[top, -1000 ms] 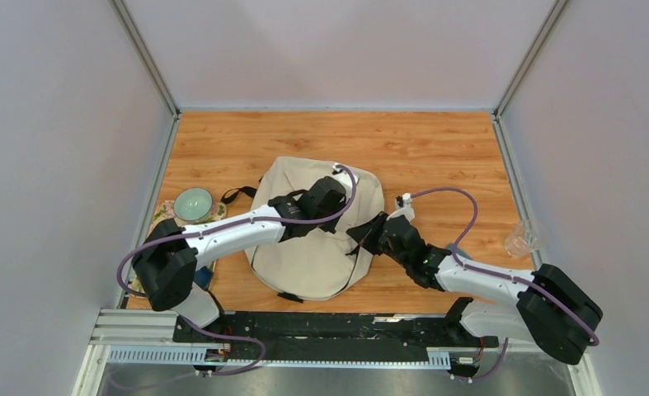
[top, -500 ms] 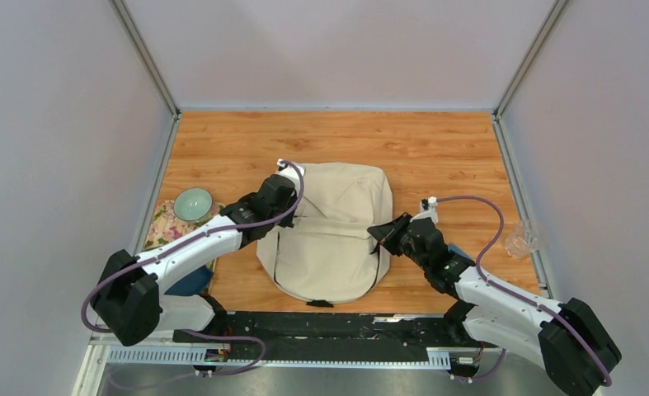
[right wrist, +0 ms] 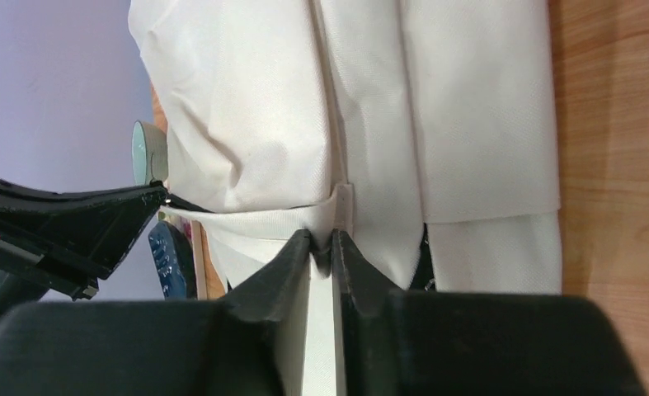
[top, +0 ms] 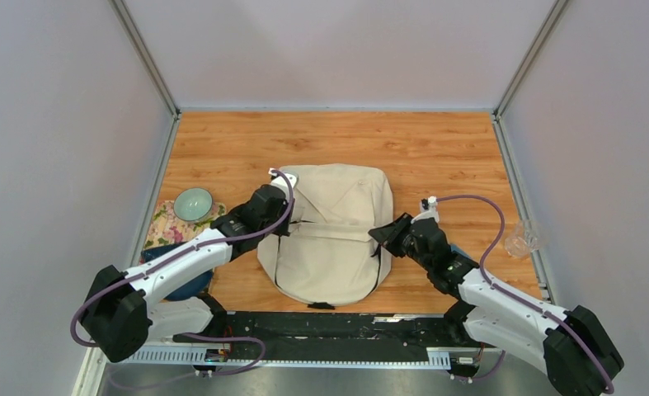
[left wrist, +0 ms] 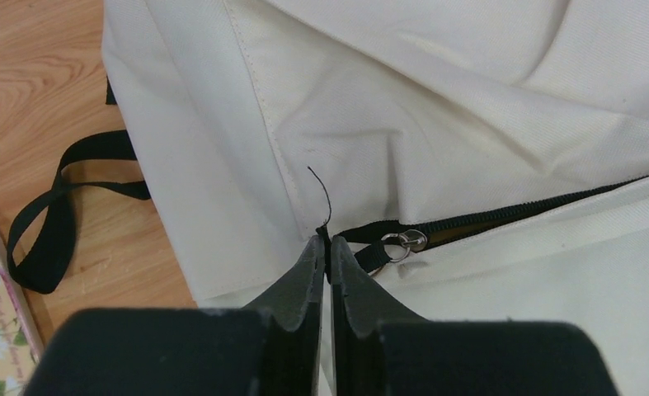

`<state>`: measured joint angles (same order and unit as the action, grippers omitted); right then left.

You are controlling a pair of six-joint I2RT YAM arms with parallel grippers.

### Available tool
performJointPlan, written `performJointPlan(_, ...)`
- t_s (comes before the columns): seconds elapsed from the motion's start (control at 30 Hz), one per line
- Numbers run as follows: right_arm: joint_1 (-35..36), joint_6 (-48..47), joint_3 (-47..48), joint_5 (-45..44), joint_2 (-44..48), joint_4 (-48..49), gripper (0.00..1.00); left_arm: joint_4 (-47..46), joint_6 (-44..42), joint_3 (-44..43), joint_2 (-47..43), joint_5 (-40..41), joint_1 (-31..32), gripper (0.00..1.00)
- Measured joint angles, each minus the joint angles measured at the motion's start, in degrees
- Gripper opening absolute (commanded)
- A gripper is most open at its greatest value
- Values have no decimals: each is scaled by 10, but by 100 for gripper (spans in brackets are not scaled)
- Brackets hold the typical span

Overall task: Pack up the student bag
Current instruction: Unzip the student bag at the center of the board.

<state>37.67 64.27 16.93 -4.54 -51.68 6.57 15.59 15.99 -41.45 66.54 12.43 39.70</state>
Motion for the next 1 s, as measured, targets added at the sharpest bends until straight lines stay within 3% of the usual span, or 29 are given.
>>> performJointPlan(0.03,0,-4,1,1,3,-5,38,-2,2,4,-3,-2,0,28)
performJointPlan(0.13,-9,-18,3,-9,17,-40,53,3,2,16,-13,0,-7,47)
performJointPlan(0.23,-15,-30,3,-17,39,-80,63,17,3,28,-20,2,-13,57)
performJointPlan(0.5,-15,-53,24,-33,116,-177,74,46,2,33,-47,9,-21,69)
performJointPlan(0.57,-15,-58,40,-37,125,-204,75,50,2,33,-57,12,-24,77)
performJointPlan(0.87,-15,-67,99,-40,143,-321,79,70,2,33,-125,16,-37,78)
performJointPlan(1.0,-15,-54,122,-51,159,-373,88,79,4,33,-148,14,-42,79)
